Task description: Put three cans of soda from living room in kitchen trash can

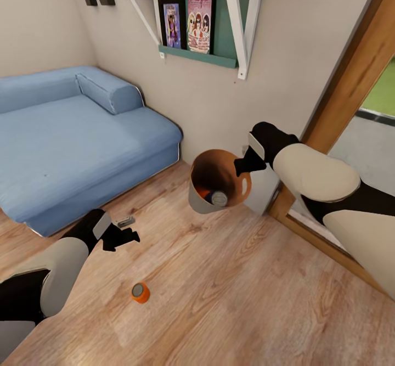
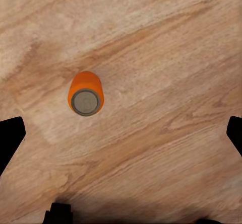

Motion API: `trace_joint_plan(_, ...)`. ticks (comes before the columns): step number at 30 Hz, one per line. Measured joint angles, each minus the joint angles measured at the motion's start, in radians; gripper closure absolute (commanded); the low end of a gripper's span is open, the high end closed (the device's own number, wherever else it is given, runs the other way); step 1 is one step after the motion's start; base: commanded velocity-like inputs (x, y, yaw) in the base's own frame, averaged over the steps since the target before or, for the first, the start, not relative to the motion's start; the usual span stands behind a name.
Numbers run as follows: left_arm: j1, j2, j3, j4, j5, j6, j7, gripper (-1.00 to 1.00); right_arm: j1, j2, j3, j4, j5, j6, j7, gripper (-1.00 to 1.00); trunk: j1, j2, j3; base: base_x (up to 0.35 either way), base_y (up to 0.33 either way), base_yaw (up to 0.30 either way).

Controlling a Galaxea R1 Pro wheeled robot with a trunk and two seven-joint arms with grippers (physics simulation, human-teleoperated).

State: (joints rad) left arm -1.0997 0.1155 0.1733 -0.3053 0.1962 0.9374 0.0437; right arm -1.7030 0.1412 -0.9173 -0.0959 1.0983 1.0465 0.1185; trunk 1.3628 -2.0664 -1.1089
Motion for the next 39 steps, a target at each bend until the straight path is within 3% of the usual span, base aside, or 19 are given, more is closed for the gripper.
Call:
trace_joint_plan(13,0.001,0.0,0.0,0.001,-0.004,-0.021,0.012,-1.0,-0.004,0.008,-0.004,0.003,-0.001,0.0,0.001,1.0,0.05,-0.091,-0.041,0.0,0.0,0.0)
trace_joint_plan(19,0.001,-0.015,0.0,0.014,-0.004,-0.02,0.012,-1.0,-0.004,0.008,-0.01,0.005,-0.006,0.0,0.002,1.0,0.073,-0.133,-0.06,0.0,0.0,0.0)
trace_joint_plan(39,0.003,-0.03,0.0,0.02,-0.005,-0.022,0.012,-1.0,-0.004,0.011,-0.011,0.007,-0.004,0.0,0.004,1.0,0.15,-0.273,-0.122,0.0,0.0,0.0)
